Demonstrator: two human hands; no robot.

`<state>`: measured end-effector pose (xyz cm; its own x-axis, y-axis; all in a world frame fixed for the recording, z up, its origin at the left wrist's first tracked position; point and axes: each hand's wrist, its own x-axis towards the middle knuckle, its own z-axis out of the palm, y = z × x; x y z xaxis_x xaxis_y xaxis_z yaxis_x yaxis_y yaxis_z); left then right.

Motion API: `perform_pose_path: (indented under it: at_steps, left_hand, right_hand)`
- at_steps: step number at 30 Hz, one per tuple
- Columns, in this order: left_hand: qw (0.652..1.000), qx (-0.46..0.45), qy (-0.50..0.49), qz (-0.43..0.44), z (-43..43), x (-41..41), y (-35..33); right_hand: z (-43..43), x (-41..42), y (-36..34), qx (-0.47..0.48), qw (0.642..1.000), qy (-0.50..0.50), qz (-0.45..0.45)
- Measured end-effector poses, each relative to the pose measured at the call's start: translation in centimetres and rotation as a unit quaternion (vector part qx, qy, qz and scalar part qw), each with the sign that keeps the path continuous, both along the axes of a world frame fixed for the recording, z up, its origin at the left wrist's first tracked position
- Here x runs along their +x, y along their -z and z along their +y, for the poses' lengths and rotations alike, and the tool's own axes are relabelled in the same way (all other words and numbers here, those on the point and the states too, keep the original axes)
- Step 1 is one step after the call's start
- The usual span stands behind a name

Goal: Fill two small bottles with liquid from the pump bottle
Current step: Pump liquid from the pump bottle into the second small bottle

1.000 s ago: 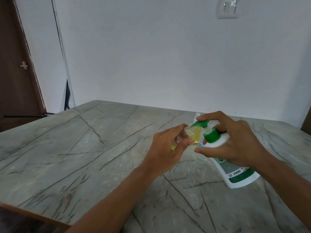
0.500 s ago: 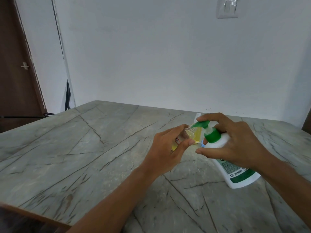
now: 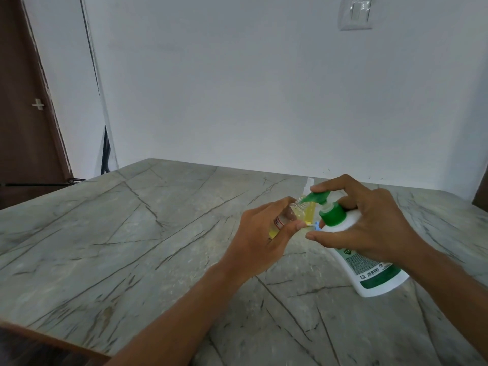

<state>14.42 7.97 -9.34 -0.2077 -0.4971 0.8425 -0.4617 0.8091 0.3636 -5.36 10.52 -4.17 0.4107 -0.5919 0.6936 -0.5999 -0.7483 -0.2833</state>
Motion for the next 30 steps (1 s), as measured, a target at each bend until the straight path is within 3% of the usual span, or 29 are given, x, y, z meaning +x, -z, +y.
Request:
perform_pose_path:
  at_steps: [7,17,30]
  left_hand:
    - [1.000,-0.008,0.005,-0.029,-0.11,-0.05,0.24]
    - [1.000,0.002,-0.013,0.002,-0.21,0.06,0.01]
    - [1.000,-0.018,0.009,-0.013,0.04,-0.08,0.16]
  right_hand:
    - [0.40,0.23,-0.24,0.005,1.000,-0.007,-0.015]
    - [0.30,0.37,-0.21,0.026,0.999,-0.012,0.026]
    - [0.27,0.15,-0.19,0.011,1.000,-0.006,-0.008]
